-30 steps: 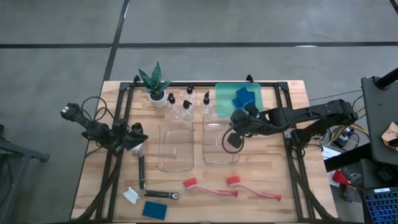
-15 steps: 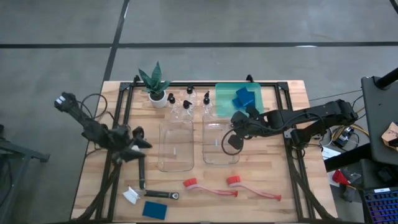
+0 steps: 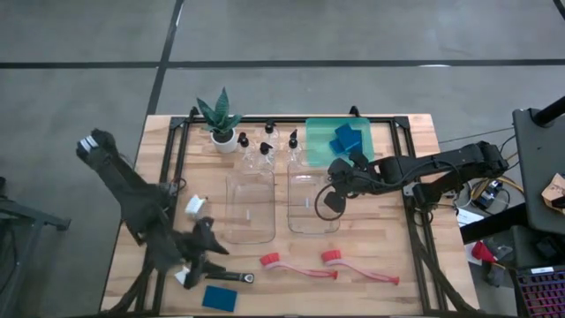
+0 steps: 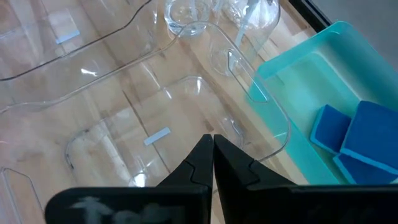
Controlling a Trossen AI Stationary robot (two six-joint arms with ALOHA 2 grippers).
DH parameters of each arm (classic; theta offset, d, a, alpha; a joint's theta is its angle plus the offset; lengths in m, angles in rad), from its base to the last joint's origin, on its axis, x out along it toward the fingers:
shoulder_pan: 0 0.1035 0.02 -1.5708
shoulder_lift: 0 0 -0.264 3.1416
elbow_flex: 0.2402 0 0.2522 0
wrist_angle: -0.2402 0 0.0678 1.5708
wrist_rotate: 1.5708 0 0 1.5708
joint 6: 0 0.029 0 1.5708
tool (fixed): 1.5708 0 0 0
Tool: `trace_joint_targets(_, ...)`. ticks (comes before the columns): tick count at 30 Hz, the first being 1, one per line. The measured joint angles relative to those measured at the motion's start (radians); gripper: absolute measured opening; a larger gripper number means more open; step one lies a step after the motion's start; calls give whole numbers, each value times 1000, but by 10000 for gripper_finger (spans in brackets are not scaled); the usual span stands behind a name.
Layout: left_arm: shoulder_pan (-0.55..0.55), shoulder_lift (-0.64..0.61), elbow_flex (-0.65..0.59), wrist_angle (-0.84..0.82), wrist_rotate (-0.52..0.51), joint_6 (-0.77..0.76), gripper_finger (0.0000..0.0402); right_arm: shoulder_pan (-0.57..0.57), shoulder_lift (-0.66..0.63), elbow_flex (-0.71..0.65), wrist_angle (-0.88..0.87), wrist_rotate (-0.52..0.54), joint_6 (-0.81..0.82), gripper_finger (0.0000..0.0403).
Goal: Pick & Place Kitchen Sink Supplies
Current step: Put the blue sponge into the green bin
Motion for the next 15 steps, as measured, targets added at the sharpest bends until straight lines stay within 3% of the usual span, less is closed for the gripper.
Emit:
trace_joint_targets(5,-57,139,108,-46,29,-46,213,0,0,0,2,0,-5,8)
trace_joint_targets(9,-80,231,128,-82,73,-136,213,0,0,0,2,9,-8,8)
trace_joint_targets(15,-110,357,179,-70,76,-152,213,0,0,0,3,10,-8,9)
